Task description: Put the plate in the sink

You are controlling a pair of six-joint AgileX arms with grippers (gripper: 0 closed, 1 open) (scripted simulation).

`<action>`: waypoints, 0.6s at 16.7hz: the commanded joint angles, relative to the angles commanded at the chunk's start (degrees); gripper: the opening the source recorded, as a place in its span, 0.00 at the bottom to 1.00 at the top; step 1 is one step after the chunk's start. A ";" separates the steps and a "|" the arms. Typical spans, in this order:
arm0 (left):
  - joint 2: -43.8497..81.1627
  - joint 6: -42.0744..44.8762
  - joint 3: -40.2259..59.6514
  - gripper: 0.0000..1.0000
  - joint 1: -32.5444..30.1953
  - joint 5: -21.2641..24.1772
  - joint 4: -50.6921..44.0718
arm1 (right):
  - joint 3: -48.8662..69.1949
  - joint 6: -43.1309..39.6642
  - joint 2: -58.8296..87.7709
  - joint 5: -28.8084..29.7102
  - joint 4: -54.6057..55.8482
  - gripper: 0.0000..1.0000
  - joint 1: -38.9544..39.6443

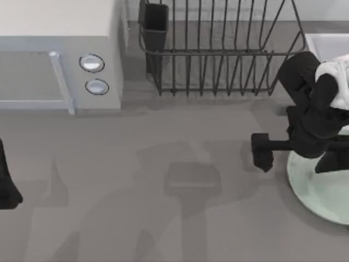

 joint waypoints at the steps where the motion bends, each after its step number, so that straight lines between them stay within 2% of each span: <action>1: 0.00 0.00 0.00 1.00 0.00 0.00 0.00 | 0.00 0.00 0.00 0.00 0.00 0.85 0.00; 10: 0.00 0.00 0.00 1.00 0.00 0.00 0.00 | 0.00 0.00 0.00 0.00 0.00 0.17 0.00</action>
